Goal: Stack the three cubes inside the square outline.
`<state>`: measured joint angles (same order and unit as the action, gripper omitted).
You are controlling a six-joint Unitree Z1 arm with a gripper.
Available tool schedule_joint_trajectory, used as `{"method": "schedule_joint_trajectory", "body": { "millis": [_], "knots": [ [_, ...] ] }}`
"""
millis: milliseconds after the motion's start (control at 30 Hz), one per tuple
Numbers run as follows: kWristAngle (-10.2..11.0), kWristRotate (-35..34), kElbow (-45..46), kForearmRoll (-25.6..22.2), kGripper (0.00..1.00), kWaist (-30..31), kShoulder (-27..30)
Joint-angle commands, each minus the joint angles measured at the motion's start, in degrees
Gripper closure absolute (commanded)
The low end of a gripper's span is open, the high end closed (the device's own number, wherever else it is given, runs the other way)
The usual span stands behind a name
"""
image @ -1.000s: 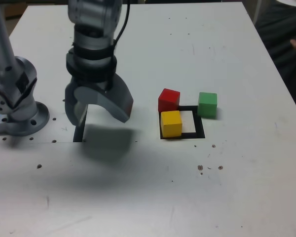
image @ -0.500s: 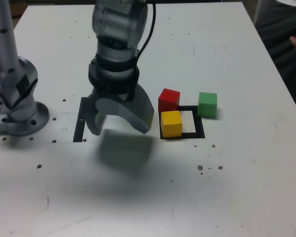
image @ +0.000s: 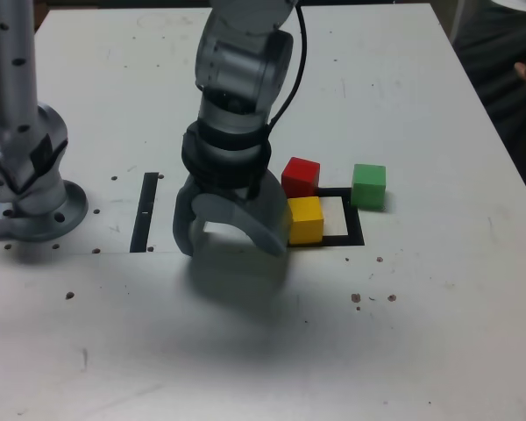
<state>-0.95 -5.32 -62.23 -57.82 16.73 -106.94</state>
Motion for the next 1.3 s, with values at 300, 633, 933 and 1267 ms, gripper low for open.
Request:
{"method": "schedule_joint_trajectory", "body": {
  "millis": [300, 633, 933, 1267],
  "knots": [
    [0.02, 0.9, -2.94, -0.11, 0.0, 0.2, -3.64],
    [0.6, 3.25, -7.73, -1.33, 0.0, -2.41, -6.9],
    [0.57, 6.85, -13.39, -3.9, 0.0, -6.44, -10.3],
    [0.67, 9.55, -18.13, -5.19, 0.0, -9.03, -12.91]
  ]
}}
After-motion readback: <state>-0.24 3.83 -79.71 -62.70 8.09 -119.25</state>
